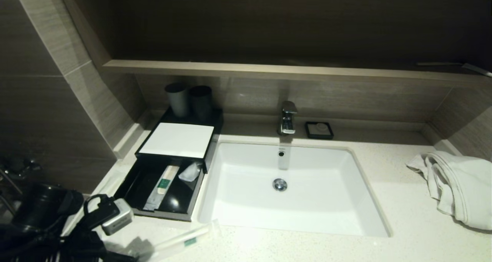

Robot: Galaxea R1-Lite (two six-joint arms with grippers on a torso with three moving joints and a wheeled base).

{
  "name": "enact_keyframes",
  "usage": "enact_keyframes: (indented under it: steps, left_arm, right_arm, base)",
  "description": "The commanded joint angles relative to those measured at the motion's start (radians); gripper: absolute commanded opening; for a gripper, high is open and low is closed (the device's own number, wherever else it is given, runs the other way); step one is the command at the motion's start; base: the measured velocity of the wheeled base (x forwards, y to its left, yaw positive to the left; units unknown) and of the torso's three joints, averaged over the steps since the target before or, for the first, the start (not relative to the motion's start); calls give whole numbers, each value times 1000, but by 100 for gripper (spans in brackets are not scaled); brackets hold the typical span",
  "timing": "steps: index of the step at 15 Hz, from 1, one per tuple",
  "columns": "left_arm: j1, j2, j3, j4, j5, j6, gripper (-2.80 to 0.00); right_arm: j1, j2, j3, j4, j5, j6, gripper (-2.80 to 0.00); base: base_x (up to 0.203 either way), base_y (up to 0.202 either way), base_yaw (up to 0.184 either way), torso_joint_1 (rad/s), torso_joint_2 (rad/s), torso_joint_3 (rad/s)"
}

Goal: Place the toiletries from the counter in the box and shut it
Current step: Pick up the bathroom toiletry

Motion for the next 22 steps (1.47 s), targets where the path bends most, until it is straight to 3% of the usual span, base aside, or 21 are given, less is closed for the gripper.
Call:
enact_keyframes:
  steps: [1, 8, 21, 22]
  left_arm:
    - [0, 31, -4, 0, -2, 7, -280]
    - [62, 41, -5, 0, 0, 105, -280]
    - [71, 85, -4, 0, 1, 154, -280]
    - [75, 100, -7, -3, 1, 155, 0]
  right_arm:
    - [0, 0, 0, 0, 0, 0, -280]
    - [0, 0, 0, 0, 0, 0, -280]
    - [0, 0, 0, 0, 0, 0, -280]
    - [0, 0, 0, 0, 0, 0, -280]
  base:
    - [0, 0, 0, 0, 0, 0]
    - [0, 0, 0, 0, 0, 0]
    - [0, 0, 0, 0, 0, 0]
    - [0, 0, 0, 0, 0, 0]
